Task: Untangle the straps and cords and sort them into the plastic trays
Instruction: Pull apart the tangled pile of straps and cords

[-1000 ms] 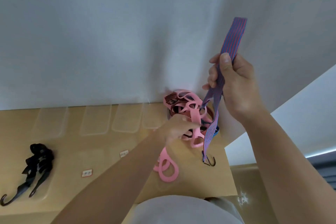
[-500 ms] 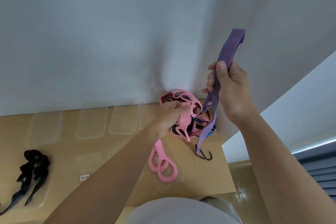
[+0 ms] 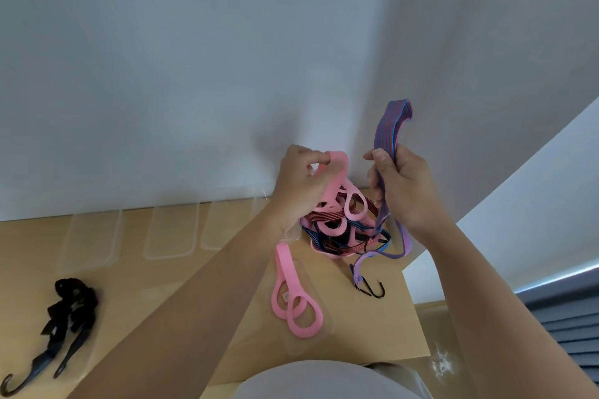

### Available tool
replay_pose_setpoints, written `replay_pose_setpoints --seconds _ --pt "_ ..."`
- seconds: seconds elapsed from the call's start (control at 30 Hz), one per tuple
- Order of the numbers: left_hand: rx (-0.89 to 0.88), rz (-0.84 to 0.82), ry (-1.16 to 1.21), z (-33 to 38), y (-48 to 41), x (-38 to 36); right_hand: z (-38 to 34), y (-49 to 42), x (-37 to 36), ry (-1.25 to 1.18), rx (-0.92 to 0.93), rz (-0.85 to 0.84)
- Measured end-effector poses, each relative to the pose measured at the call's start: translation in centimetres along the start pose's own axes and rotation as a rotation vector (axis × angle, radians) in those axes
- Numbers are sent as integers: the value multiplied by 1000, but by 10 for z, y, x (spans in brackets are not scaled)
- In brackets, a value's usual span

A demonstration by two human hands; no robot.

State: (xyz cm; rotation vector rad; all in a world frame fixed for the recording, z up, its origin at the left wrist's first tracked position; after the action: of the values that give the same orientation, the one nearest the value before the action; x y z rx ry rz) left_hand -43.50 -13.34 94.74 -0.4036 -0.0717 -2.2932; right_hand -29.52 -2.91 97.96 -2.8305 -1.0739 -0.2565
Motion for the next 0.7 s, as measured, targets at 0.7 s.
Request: replay_pose_setpoints --seconds 0.7 --pt "77 49 165 -45 91 40 -35 15 1 -7 101 -154"
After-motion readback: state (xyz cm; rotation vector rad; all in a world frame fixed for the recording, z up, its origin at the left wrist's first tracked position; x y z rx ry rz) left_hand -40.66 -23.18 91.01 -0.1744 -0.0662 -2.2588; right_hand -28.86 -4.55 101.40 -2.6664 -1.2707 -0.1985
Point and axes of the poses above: each hand's wrist, its own y-axis away from the middle knuckle, its own x-axis out of the back of the hand, z = x × y, the point moved 8 cm from there along -y, towards the middle knuckle, and after that the axes turned 1 degree about -y, right-handed, at the moved point
